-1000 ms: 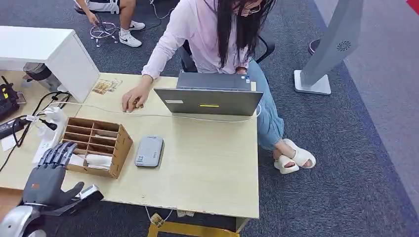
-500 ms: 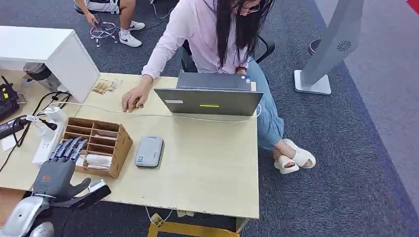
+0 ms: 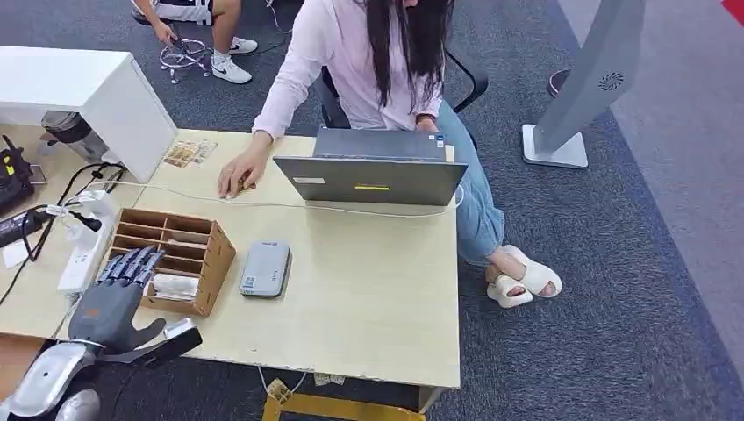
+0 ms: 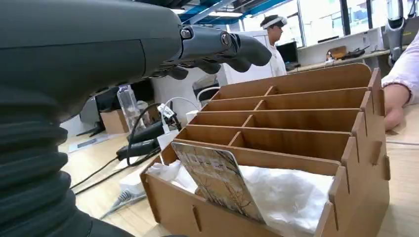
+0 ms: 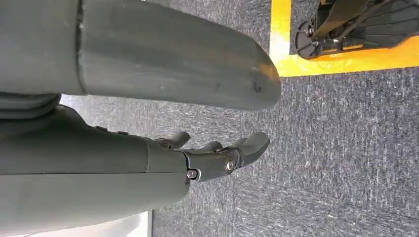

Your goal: Pass the card to the sensor for recognition and then transmit it.

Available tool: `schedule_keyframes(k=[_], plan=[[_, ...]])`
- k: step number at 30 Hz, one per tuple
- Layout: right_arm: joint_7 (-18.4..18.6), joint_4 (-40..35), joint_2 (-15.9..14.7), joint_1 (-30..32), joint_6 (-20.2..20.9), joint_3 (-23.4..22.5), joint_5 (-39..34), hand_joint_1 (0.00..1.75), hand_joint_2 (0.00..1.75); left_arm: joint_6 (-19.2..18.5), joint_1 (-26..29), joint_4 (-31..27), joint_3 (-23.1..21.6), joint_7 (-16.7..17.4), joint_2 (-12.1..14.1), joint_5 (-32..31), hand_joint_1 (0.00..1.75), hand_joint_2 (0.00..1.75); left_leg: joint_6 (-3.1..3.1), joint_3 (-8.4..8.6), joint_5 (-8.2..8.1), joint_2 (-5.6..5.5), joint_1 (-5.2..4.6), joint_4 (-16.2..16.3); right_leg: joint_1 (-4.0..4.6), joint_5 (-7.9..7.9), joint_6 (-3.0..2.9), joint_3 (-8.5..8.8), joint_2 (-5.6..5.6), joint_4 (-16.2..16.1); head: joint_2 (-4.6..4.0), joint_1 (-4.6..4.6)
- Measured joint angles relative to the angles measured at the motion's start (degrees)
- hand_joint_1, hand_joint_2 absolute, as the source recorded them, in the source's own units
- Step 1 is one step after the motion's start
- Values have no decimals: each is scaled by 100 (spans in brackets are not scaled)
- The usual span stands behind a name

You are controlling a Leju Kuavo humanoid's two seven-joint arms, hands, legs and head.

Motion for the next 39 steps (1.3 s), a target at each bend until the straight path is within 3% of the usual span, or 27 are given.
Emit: schedule_keyframes(k=[10, 11, 39], plan=[[11, 0, 2, 1, 0, -13, 22, 0, 0, 17, -23, 133, -2, 72, 42, 74, 0, 175, 0, 0, 0, 0, 0, 0, 0, 0, 0, 1, 0, 0, 0, 2], [11, 0, 2, 1, 0, -22, 24, 0, 0, 18, -24, 144, -2, 74, 42, 76, 175, 175, 0, 0, 0, 0, 0, 0, 0, 0, 0, 1, 0, 0, 0, 0], [-31, 0, 4, 0, -11, -90, 55, 0, 0, 448, -24, 208, -2, -179, 20, 101, 175, 175, 0, 0, 0, 0, 0, 0, 0, 0, 0, 1, 0, 0, 0, 2]])
